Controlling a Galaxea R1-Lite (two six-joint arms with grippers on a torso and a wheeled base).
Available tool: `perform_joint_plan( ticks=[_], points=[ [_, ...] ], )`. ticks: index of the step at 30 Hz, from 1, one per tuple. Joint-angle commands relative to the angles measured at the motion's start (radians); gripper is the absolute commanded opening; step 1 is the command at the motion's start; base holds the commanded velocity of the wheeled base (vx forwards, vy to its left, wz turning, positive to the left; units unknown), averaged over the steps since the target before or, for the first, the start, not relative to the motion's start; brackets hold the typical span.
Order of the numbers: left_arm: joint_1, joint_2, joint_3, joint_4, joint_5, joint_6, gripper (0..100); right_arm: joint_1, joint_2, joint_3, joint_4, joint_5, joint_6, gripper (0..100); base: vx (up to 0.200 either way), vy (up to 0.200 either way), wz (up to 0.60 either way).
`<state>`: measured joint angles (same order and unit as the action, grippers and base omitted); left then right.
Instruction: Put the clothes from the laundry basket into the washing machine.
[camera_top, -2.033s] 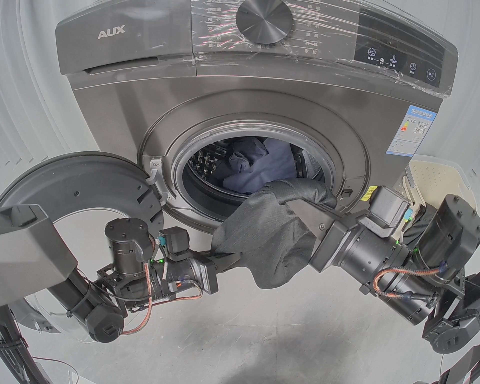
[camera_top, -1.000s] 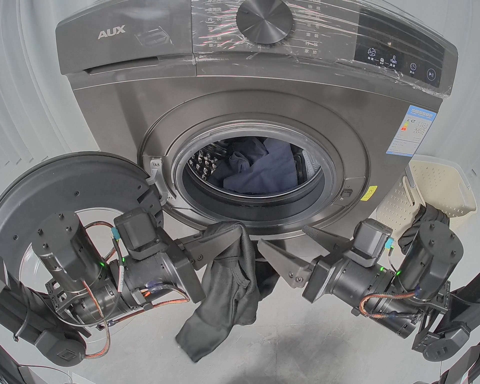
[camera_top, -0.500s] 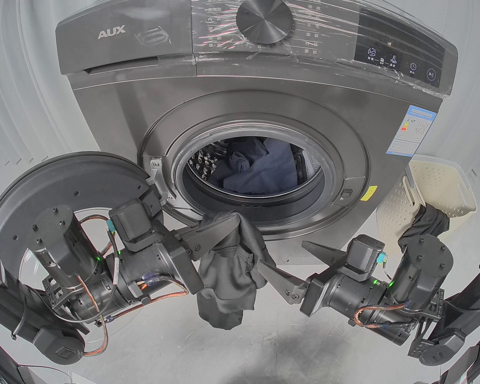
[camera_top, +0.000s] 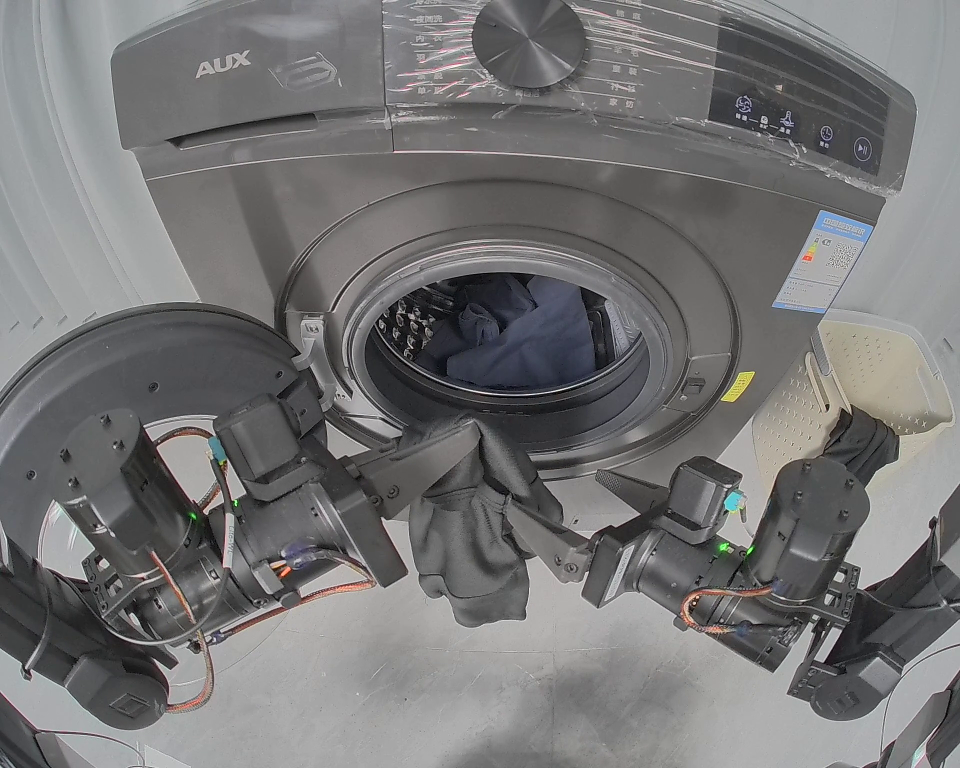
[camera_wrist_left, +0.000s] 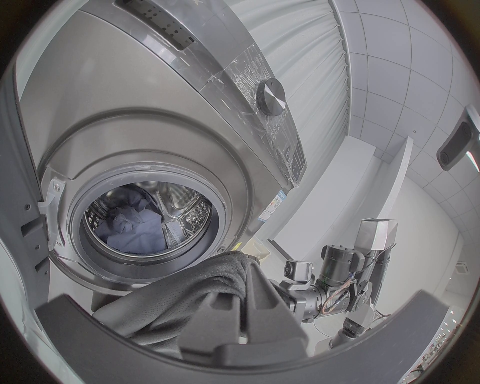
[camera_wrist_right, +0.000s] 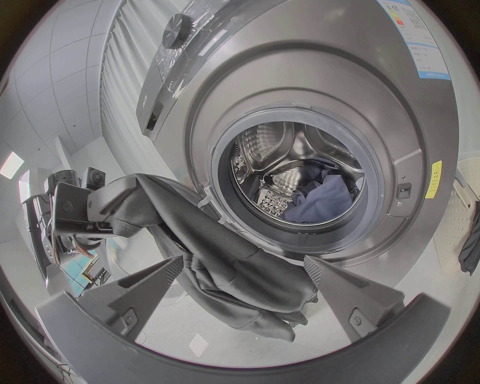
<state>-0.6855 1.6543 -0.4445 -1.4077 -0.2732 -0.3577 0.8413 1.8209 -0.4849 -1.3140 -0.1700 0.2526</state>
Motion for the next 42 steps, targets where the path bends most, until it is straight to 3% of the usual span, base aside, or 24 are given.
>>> perform_joint_plan(
  ticks=[1,14,32,42],
  points=[
    [0.001,-0.001,-0.005,-0.002,-0.001,0.000,0,-0.016,0.035,0.000,-0.002,0.007,0.001,100,0.000,0.000,0.00],
    [0.000,-0.004,-0.005,-0.007,0.000,-0.001,0,-0.039,0.141,0.008,-0.085,0.010,-0.010,100,0.000,0.000,0.00],
    [0.009,0.006,-0.008,-0.007,0.003,0.000,0,0.065,0.167,0.008,-0.123,0.012,-0.012,100,0.000,0.000,0.00],
    [0.008,-0.002,-0.007,-0.007,0.003,0.000,0,0.025,0.242,-0.055,-0.139,0.026,-0.030,100,0.000,0.000,0.00]
  ],
)
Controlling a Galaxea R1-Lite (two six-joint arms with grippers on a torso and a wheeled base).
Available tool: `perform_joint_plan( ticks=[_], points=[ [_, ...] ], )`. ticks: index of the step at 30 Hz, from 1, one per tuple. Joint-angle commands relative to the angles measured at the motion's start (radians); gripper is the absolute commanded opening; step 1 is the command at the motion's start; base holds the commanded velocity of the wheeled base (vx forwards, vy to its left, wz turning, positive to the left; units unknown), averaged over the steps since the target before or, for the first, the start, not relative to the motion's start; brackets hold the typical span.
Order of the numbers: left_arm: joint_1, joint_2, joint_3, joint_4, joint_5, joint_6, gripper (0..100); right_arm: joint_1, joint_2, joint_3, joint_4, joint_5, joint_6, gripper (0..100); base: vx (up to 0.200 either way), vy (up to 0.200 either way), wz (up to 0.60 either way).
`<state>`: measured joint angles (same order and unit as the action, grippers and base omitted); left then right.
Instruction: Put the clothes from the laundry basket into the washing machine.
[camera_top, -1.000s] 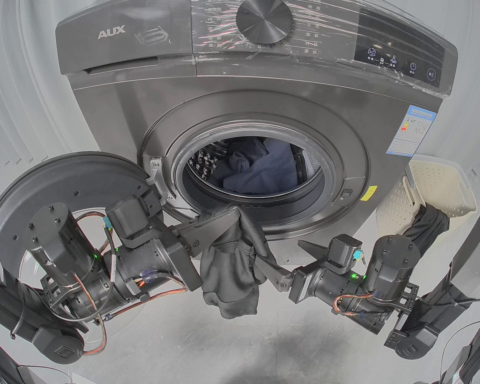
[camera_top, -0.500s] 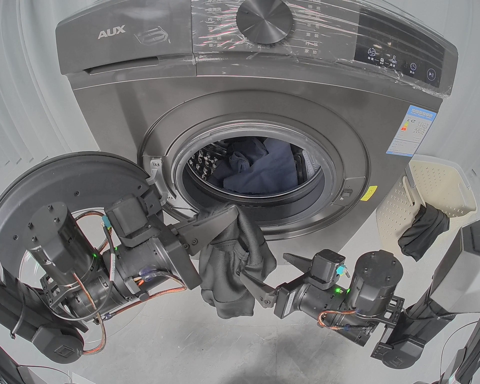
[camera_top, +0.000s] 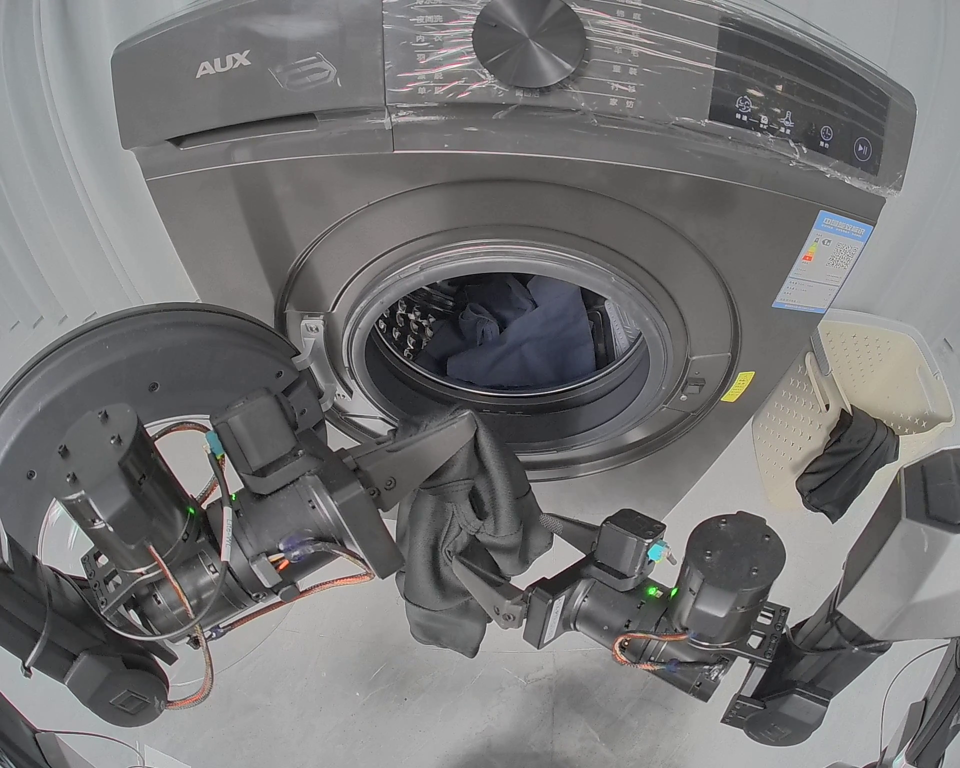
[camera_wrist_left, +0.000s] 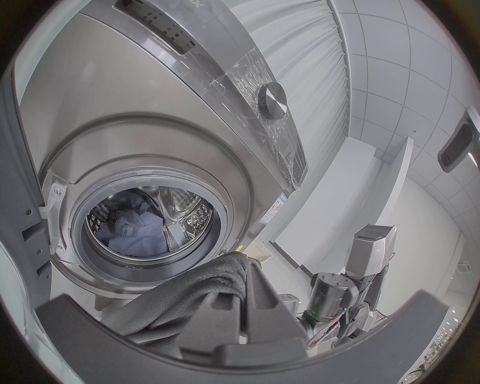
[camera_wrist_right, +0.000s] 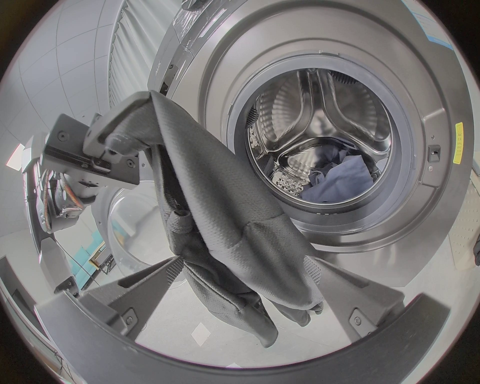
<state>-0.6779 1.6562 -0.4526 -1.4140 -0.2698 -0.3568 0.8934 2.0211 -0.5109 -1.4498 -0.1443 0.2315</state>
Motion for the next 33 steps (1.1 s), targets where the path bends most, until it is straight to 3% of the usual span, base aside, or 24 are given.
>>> perform_joint_plan(
  ticks=[1,7,20,27,33],
  points=[
    [0.000,-0.004,0.002,0.000,0.000,-0.002,0,-0.042,0.050,-0.040,-0.007,0.002,-0.011,100,0.000,0.000,0.00],
    [-0.002,-0.006,0.008,0.000,0.000,-0.002,0,-0.111,0.062,-0.081,-0.021,0.009,-0.021,100,0.000,0.000,0.00],
    [-0.003,-0.006,0.009,0.000,0.000,-0.002,0,-0.206,-0.033,-0.052,-0.021,0.037,-0.049,100,0.000,0.000,0.00],
    [-0.008,-0.006,0.009,0.000,0.000,-0.002,0,-0.192,-0.021,-0.058,-0.026,0.037,-0.049,100,0.000,0.000,0.00],
    [-0.008,-0.004,0.000,0.000,0.000,-0.002,0,-0.137,0.034,-0.081,-0.027,0.035,-0.047,100,0.000,0.000,0.00]
  ],
)
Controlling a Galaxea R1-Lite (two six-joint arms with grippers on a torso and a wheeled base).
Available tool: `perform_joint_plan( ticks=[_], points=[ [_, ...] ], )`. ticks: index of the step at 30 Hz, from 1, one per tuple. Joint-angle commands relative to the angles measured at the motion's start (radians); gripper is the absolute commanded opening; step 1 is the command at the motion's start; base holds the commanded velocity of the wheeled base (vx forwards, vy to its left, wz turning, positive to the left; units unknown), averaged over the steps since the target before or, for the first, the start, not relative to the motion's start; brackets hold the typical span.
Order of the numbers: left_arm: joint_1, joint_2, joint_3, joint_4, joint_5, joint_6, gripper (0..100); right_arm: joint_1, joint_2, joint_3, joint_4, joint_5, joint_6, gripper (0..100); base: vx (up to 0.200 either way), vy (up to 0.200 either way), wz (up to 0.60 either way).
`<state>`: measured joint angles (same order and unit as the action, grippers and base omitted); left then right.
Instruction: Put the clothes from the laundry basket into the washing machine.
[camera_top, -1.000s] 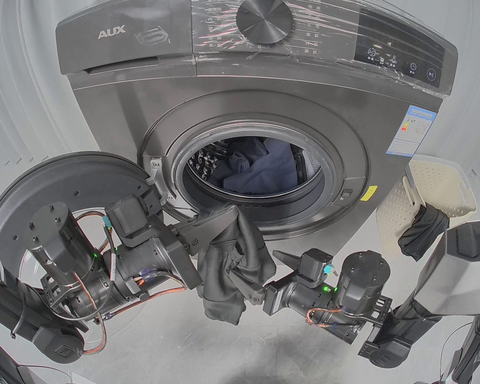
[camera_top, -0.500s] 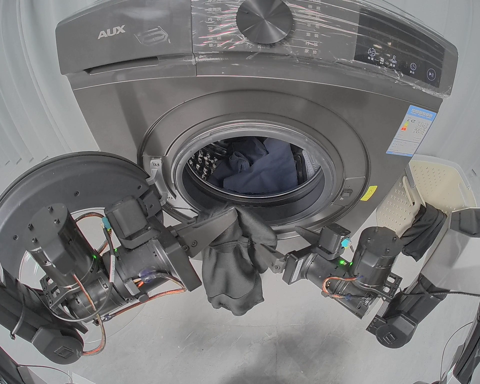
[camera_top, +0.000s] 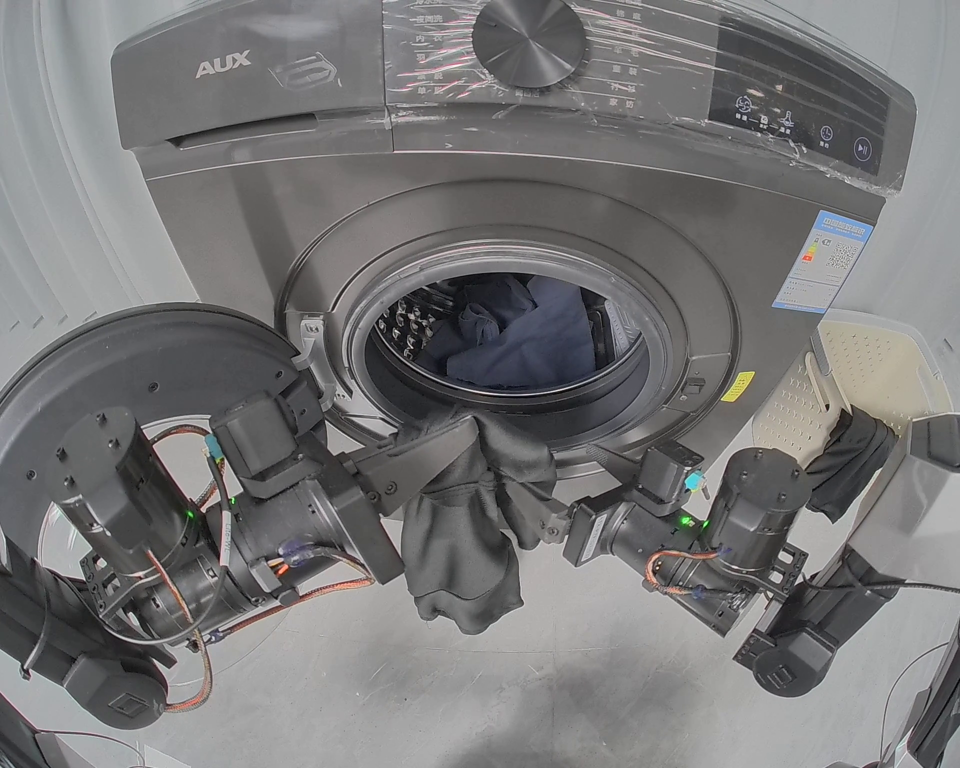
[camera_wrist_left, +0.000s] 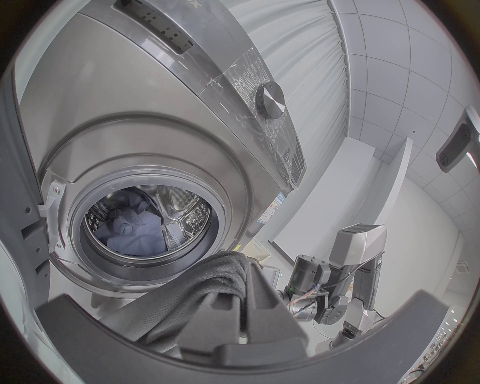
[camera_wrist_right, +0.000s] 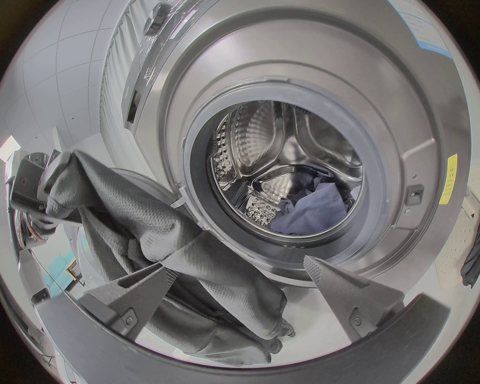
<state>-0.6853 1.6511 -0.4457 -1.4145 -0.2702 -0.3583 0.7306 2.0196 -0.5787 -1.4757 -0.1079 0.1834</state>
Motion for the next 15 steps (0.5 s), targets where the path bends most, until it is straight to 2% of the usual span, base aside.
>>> perform_joint_plan(
  ticks=[1,11,12,15],
  points=[
    [0.000,0.001,-0.007,0.000,0.000,-0.001,0,0.032,0.048,-0.018,-0.001,-0.001,0.001,100,0.000,0.000,0.00],
    [0.000,-0.001,-0.010,0.000,0.000,-0.001,0,0.035,0.103,-0.079,-0.011,0.000,0.001,100,0.000,0.000,0.00],
    [0.000,-0.001,-0.011,0.000,0.000,-0.001,0,0.035,0.105,-0.089,-0.012,-0.001,0.001,0,0.000,0.000,0.00],
    [0.000,0.001,-0.011,0.000,0.000,-0.001,0,0.035,0.103,-0.092,-0.026,0.000,0.002,0,0.000,0.000,0.00]
  ],
)
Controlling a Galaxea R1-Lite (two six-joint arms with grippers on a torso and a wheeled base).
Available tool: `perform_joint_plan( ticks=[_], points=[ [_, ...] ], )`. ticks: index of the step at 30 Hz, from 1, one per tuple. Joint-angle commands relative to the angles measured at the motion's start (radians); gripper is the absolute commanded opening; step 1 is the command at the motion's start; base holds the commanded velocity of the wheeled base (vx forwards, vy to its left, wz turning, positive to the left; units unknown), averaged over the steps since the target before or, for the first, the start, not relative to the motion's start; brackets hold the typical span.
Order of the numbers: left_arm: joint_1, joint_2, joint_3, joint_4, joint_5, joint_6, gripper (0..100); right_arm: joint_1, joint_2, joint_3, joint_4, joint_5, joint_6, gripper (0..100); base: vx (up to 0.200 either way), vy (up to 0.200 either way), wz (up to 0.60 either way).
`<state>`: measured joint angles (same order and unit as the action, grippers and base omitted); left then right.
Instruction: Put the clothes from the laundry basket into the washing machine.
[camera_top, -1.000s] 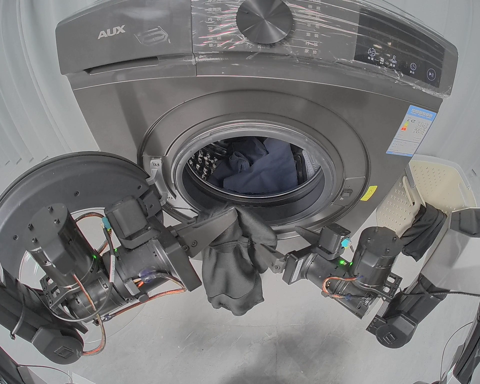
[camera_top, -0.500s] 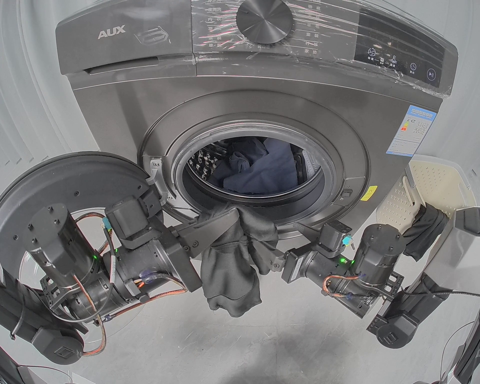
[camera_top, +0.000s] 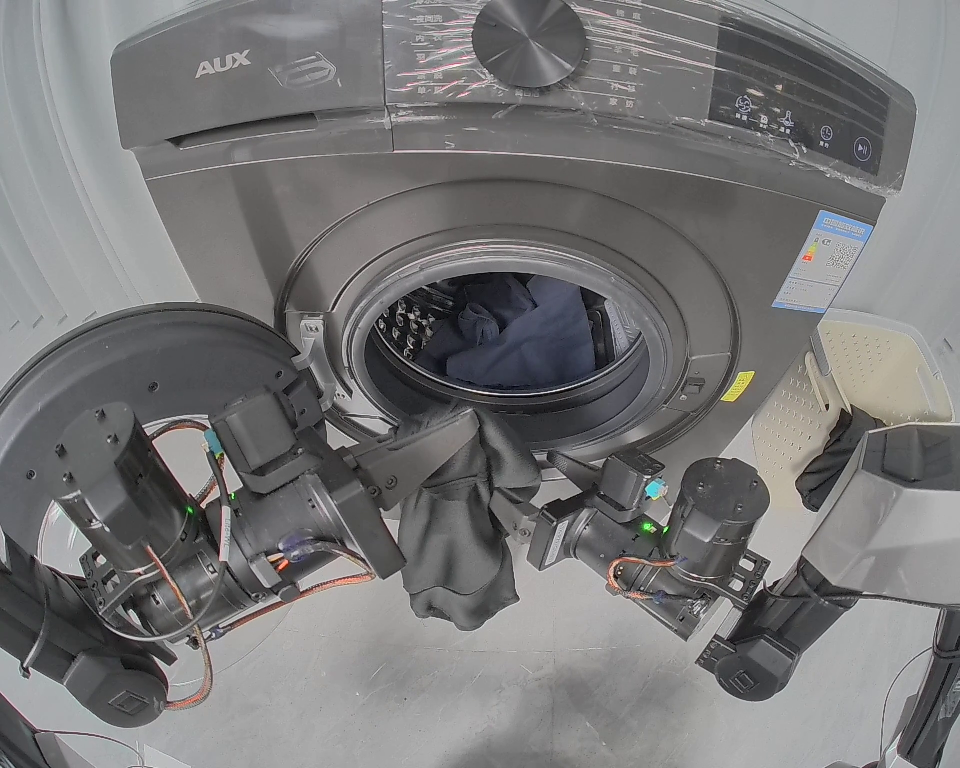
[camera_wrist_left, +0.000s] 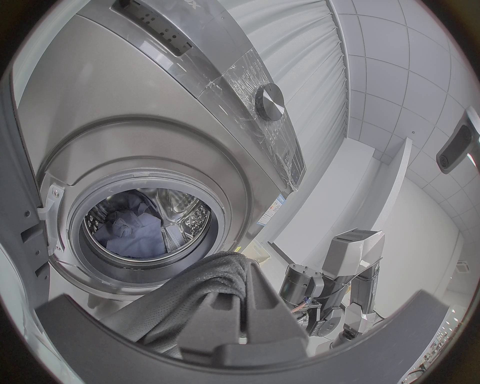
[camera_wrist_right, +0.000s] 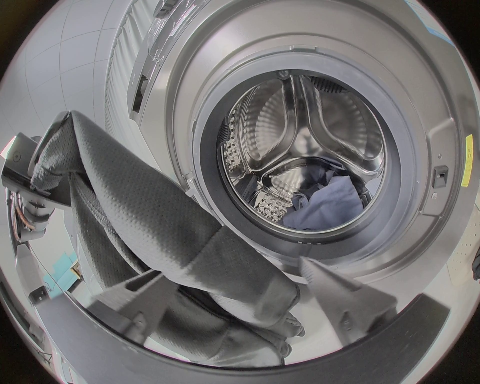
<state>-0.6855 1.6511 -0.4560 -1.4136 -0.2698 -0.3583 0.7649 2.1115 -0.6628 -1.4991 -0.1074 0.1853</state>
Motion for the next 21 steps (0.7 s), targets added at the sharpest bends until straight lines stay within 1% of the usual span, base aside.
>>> perform_joint_plan(
  ticks=[1,4,8,11,15,17,19,21],
  points=[
    [0.000,0.001,0.000,-0.001,0.000,-0.001,0,-0.003,0.008,-0.011,-0.016,0.000,-0.001,0,0.000,0.000,0.00],
    [0.001,0.009,0.002,-0.001,0.000,-0.001,0,-0.010,-0.016,0.006,-0.023,0.002,-0.003,0,0.000,0.000,0.00],
    [0.006,0.015,0.002,0.001,0.001,0.001,0,-0.019,-0.105,0.058,-0.021,0.005,-0.003,0,0.000,0.000,0.00],
    [0.006,0.018,0.000,0.005,0.003,-0.001,0,-0.027,-0.182,0.095,-0.016,0.020,-0.001,0,0.000,0.000,0.00],
    [0.006,0.030,-0.001,0.007,0.007,-0.001,0,-0.026,-0.251,0.120,-0.009,0.026,0.003,0,0.000,0.000,0.00],
    [0.001,0.036,-0.003,0.004,0.011,-0.001,0,-0.018,-0.286,0.135,-0.007,0.037,0.008,0,0.000,0.000,0.00],
    [-0.003,0.044,0.003,-0.001,0.014,0.007,0,-0.010,-0.327,0.170,-0.006,0.051,0.009,0,0.000,0.000,0.00],
    [-0.014,0.041,0.007,0.001,0.014,0.007,0,-0.004,-0.349,0.215,-0.004,0.064,0.008,0,0.000,0.000,0.00]
  ],
)
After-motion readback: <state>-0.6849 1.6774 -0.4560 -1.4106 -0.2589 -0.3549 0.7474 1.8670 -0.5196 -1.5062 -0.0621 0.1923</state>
